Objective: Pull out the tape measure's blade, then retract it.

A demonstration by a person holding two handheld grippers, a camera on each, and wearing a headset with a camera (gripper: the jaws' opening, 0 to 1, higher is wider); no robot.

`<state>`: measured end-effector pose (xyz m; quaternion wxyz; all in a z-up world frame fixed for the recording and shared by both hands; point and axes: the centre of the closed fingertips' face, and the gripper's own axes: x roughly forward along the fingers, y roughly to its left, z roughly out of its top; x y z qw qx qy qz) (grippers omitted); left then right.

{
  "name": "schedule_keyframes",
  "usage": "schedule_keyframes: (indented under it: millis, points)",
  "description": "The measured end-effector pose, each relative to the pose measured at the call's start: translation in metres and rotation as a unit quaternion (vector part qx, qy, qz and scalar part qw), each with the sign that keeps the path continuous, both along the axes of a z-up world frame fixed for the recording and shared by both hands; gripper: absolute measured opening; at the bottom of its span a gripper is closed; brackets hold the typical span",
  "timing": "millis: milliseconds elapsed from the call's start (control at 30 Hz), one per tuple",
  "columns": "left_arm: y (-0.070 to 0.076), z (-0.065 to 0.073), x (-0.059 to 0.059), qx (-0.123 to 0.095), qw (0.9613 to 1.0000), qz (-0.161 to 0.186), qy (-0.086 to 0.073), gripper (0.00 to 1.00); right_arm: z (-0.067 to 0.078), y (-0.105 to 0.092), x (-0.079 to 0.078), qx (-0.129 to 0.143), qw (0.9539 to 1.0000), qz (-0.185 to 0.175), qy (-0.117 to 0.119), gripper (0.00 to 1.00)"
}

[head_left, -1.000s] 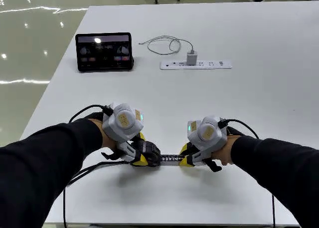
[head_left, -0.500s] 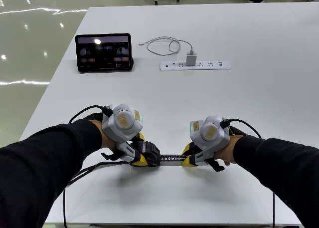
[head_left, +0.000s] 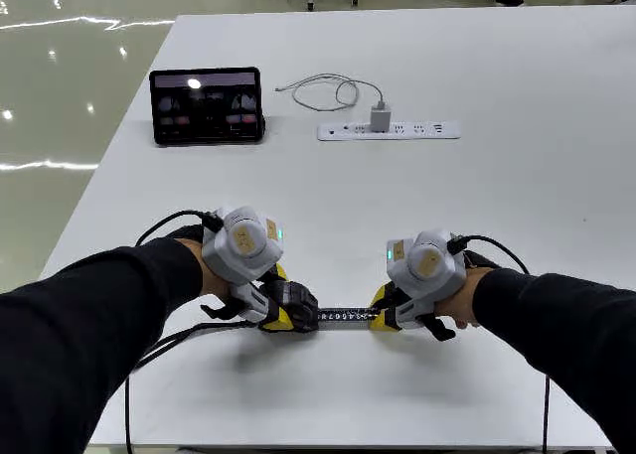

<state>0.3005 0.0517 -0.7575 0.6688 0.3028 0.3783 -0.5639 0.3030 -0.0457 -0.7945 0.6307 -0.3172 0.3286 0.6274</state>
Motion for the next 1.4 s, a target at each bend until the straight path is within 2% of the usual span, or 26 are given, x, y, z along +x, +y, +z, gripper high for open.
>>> schedule_keyframes:
  millis: [533,1400]
  points:
    - [0.0,0.0,0.0,-0.001,1.0,0.001,0.0,0.32,0.0,-0.015,0.0,-0.006,1.0,-0.007,0.001,0.09]
    - [-0.001,0.001,-0.001,-0.004,1.0,0.002,0.002,0.32,0.0,-0.029,0.001,-0.009,0.9998,-0.018,0.007,0.09]
